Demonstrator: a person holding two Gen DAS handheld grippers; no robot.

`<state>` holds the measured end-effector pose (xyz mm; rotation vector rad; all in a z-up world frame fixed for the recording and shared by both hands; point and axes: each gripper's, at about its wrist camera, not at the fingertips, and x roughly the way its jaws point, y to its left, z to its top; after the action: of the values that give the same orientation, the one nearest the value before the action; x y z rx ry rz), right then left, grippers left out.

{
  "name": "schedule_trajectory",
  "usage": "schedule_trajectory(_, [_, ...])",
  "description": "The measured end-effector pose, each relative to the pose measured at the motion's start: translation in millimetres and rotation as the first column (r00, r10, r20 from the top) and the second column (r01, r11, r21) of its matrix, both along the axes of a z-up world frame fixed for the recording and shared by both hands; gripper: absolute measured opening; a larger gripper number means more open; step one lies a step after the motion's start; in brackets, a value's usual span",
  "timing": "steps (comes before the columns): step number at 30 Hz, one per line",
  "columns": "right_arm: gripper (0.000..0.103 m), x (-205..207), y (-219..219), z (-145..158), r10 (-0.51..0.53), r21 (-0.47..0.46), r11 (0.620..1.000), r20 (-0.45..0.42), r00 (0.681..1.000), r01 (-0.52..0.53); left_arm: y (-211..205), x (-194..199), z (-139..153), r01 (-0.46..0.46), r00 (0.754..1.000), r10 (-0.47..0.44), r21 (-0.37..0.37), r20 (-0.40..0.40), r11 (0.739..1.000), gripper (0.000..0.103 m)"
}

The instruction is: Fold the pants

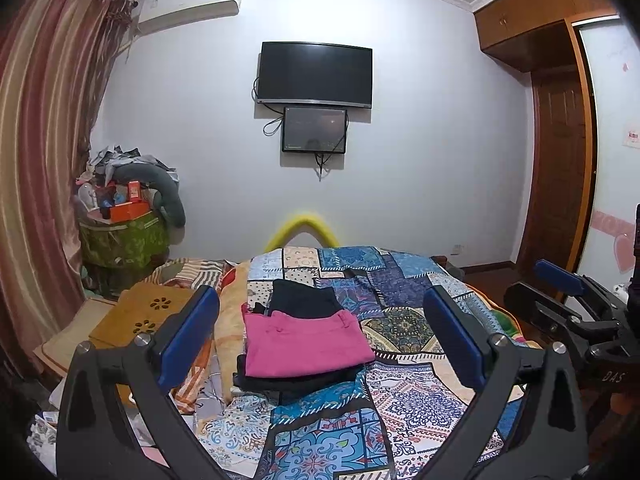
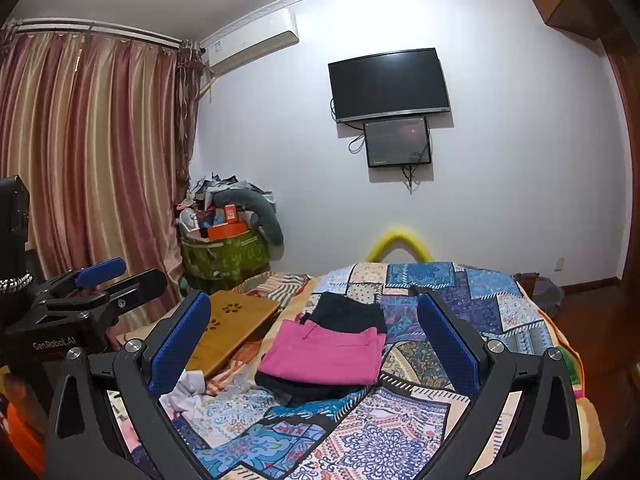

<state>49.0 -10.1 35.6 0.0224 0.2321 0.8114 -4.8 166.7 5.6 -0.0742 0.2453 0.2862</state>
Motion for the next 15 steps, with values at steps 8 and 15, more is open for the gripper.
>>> schedule_trajectory(8, [0.103, 0.3, -1.4, 2.4, 0.000, 0.006, 1.000, -0.004, 1.000, 0.000, -1.3, 0.0, 1.7, 0.015, 1.000, -0.015, -0.021, -0.007, 1.000, 0.103])
schedule_trajectory(15, [0.103, 0.8, -2.6, 2.5, -0.001, 0.011, 1.000, -0.006, 1.000, 0.001, -3.9, -1.0, 3.2, 0.009, 1.000, -0.009, -0.005, -0.006, 1.000, 0.103])
